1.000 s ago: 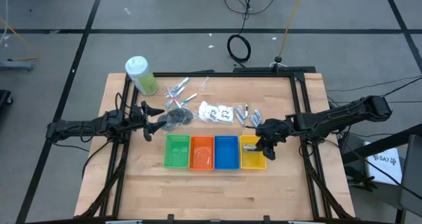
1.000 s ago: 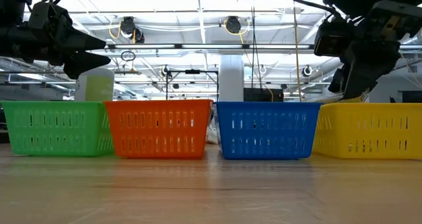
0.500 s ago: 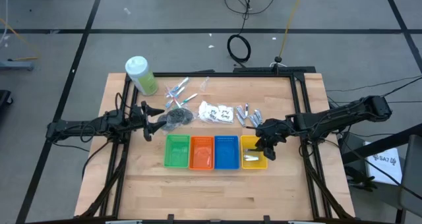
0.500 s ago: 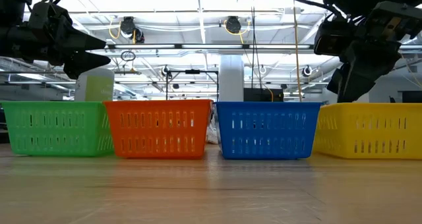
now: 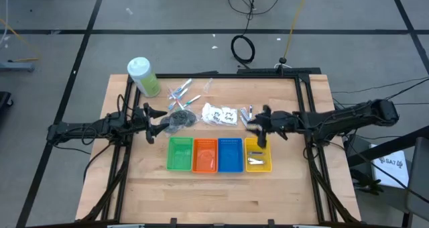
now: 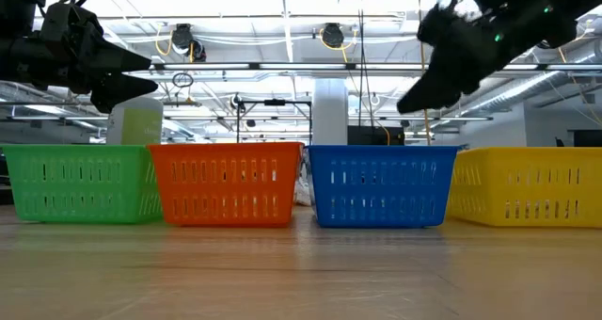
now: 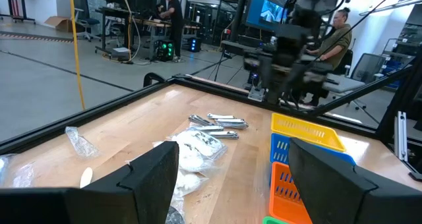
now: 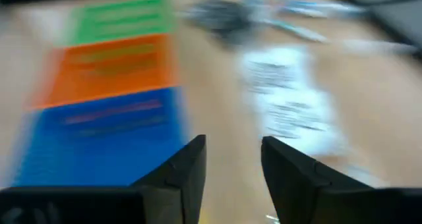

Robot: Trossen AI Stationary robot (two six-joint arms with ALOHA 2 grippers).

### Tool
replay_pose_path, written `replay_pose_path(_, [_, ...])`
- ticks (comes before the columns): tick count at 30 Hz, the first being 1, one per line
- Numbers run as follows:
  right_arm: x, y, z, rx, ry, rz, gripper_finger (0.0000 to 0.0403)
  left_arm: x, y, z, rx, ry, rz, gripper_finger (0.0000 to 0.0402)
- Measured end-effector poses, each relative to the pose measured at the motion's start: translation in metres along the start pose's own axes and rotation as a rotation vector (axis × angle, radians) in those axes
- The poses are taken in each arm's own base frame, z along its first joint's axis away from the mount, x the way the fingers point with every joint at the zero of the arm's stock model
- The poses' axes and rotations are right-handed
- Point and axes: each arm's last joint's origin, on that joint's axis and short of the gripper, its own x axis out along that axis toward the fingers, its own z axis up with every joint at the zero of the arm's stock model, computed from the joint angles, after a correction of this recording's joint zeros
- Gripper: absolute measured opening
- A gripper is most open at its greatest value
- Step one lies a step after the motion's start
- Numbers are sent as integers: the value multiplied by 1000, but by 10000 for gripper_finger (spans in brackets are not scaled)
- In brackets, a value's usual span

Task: Pick & Place Travel size toiletries
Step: Put the silver nail cutter into the yellow basket

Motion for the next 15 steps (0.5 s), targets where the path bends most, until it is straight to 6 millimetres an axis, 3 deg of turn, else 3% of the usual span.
replay_pose_path(7, [-3, -40, -23, 169, 209, -430, 192, 0, 0, 0, 0, 0, 0, 280])
replay_pose_path(15, [-7, -60, -44, 362, 399, -555, 202, 0, 0, 0, 0, 0, 0, 280])
